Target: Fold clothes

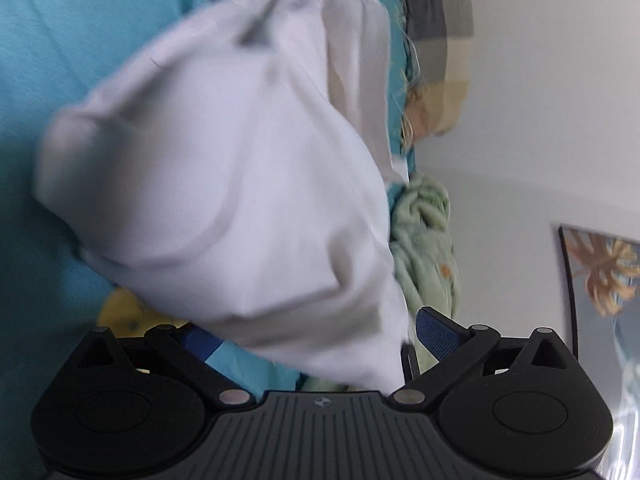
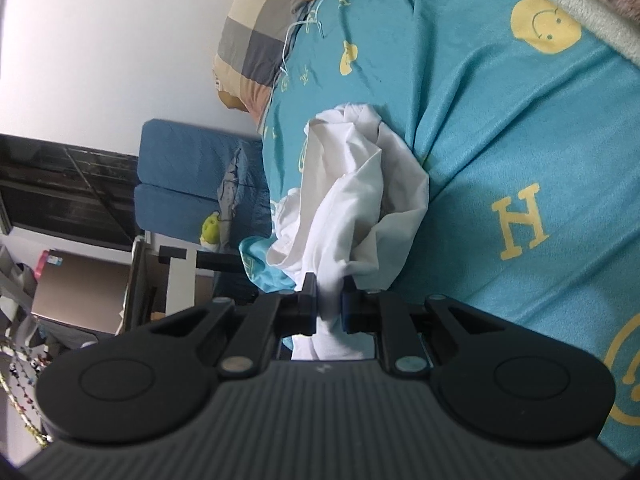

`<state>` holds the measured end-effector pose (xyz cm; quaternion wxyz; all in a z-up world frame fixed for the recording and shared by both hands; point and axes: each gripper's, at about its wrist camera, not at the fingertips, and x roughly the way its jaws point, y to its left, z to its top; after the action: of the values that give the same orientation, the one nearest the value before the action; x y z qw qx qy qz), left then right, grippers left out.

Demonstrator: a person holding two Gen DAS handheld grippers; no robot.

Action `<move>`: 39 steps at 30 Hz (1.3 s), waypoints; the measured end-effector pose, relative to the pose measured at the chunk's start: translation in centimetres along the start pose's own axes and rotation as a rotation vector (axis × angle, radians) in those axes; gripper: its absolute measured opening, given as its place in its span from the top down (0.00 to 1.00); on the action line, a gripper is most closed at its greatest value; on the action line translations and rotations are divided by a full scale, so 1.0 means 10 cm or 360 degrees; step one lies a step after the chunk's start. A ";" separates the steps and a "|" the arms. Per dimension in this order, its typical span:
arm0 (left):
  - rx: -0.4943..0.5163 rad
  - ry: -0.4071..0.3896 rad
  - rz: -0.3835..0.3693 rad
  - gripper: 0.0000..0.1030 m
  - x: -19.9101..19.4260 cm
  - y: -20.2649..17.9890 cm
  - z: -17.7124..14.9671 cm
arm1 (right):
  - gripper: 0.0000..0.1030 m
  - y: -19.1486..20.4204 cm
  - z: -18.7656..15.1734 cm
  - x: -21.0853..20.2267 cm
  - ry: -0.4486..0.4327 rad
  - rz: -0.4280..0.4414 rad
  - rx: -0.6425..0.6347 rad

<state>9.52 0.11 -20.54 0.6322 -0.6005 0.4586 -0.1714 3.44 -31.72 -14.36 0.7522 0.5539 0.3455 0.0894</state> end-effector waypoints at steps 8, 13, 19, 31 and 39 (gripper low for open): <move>-0.0056 -0.0306 -0.0088 0.28 -0.35 0.11 0.04 | 0.87 -0.06 0.01 -0.04 -0.0019 -0.0030 0.0045; 0.0025 -0.0388 -0.0039 0.43 -0.43 0.07 -0.05 | 0.87 -0.07 0.00 -0.06 -0.0038 -0.0058 0.0009; -0.0041 -0.0433 0.0043 0.45 -0.61 0.17 0.00 | 0.87 -0.07 -0.04 -0.05 -0.0040 -0.0106 -0.0054; -0.0026 -0.0464 0.0069 0.80 -0.81 0.10 0.05 | 0.87 -0.12 -0.08 -0.06 -0.0063 -0.0189 -0.0096; 0.0169 -0.0503 0.0103 0.85 -1.10 -0.41 -0.09 | 0.87 0.08 -0.16 -0.25 -0.0055 -0.0173 -0.0084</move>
<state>4.45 7.12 -12.52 0.7324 -0.5707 0.3629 -0.0785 0.81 -31.49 -12.84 0.7761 0.5158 0.3595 0.0478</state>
